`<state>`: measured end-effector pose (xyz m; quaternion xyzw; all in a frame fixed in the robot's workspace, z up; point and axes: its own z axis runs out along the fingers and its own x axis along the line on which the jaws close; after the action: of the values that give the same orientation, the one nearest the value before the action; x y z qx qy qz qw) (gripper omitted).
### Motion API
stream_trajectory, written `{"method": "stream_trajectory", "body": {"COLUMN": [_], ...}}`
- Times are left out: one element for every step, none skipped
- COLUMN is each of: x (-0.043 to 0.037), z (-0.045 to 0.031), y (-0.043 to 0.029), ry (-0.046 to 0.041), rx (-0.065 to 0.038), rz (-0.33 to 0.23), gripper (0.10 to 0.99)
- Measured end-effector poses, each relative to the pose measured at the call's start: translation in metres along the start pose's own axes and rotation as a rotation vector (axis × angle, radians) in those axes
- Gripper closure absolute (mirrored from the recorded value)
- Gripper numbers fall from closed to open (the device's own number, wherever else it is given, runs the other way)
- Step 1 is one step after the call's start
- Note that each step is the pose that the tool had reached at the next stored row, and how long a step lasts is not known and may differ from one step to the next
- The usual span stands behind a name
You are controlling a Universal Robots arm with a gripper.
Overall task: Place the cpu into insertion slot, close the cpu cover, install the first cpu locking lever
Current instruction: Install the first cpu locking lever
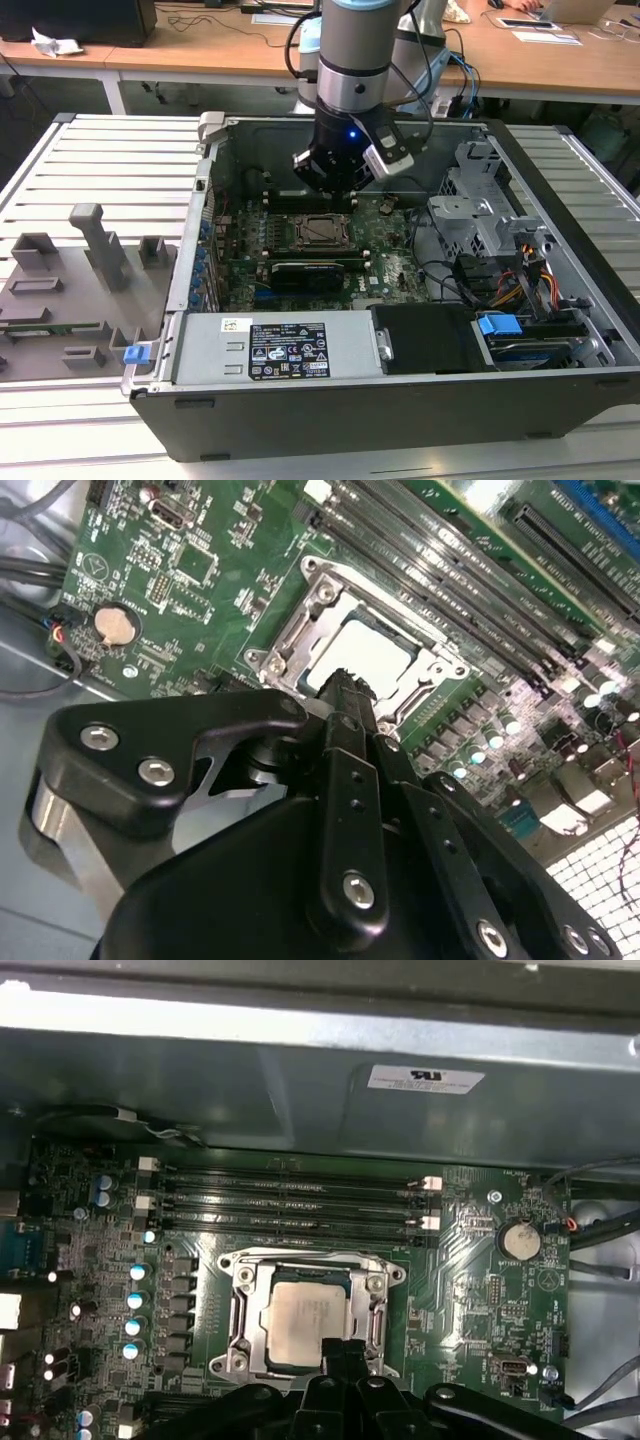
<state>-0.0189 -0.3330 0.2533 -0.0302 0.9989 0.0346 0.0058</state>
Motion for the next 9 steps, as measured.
{"method": "stream_trajectory", "body": {"x": [0.0001, 0.0002, 0.0003, 0.0005, 0.0006, 0.0009, 0.0010, 0.0013, 0.0013], "z": [0.0002, 0.0004, 0.0005, 0.0006, 0.0006, 0.0016, 0.0028, 0.0042, 0.0047], "y": [-0.0022, -0.0038, -0.0054, -0.0077, -0.0101, -0.0136, -0.0157, -0.0197, -0.0212], "ry": [-0.0001, -0.0001, 0.0000, 0.0000, 0.0004, 0.0047, 0.0058, 0.0058, 0.0059], "rx": [0.000, 0.000, 0.000, 0.000, 0.000, 0.000, 0.000, -0.002, -0.002], "rz": [0.000, 0.000, 0.000, 0.000, 0.000, 0.000, 0.000, 0.000, 0.000], "gripper": [0.984, 0.984, 0.984, 0.984, 0.984, 0.984, 0.984, 0.984, 0.984]}}
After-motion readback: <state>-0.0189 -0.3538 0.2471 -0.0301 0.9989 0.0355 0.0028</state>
